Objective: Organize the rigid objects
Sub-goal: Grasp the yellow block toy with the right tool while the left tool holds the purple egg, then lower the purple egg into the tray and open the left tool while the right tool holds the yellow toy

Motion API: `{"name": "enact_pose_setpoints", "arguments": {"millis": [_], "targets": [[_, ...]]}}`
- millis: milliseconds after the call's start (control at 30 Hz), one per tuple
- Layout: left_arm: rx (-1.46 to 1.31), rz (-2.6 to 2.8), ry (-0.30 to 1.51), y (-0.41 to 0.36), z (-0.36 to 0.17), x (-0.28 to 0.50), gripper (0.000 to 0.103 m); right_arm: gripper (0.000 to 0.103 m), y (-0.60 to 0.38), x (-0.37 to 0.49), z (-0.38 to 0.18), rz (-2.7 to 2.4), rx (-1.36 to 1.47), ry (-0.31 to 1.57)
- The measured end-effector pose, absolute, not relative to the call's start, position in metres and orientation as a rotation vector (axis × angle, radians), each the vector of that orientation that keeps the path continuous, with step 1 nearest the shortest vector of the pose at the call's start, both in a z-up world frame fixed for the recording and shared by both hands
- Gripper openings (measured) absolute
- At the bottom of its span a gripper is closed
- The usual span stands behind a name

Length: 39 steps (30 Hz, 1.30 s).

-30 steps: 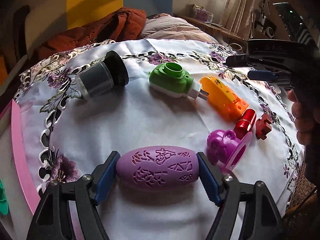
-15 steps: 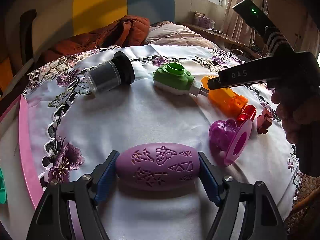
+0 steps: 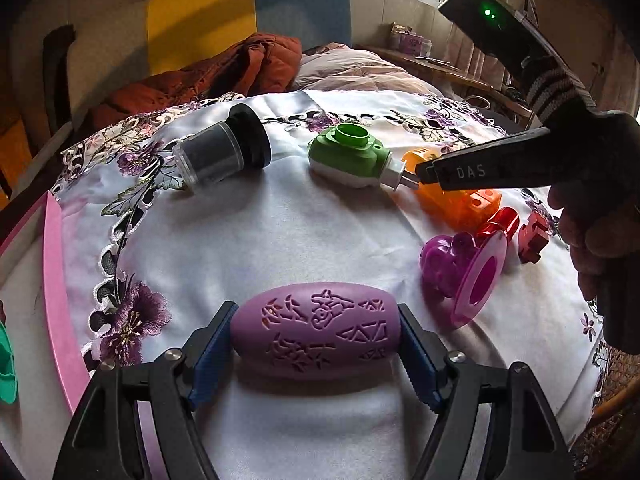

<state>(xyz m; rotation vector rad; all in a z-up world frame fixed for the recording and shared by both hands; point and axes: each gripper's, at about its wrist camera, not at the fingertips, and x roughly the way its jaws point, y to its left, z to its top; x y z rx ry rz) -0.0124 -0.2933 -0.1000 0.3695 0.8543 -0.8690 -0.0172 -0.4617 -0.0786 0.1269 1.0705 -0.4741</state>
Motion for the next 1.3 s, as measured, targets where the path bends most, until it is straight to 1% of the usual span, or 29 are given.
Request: {"name": "enact_pose_setpoints", "arguments": {"millis": [367, 600, 900, 1067, 1300], "targets": [[0.377, -0.853, 0.856, -0.293, -0.099, -0.014, 0.077, 0.027, -0.462, -0.017, -0.080, -0.483, 0.114, 1.083], [0.326, -0.849, 0.898, -0.287, -0.092, -0.012, 0.077, 0.027, -0.459, -0.016, -0.081, -0.494, 0.071, 1.084], [0.236, -0.850, 0.845, -0.256, -0.044, -0.017, 0.077, 0.027, -0.456, -0.017, -0.081, -0.498, 0.035, 1.080], [0.142, -0.777, 0.866, -0.219, -0.023, 0.007, 0.077, 0.027, -0.455, -0.017, -0.081, -0.502, 0.023, 1.079], [0.010, -0.594, 0.917, -0.154, -0.020, 0.076, 0.077, 0.027, -0.453, -0.017, -0.082, -0.505, 0.010, 1.080]]}}
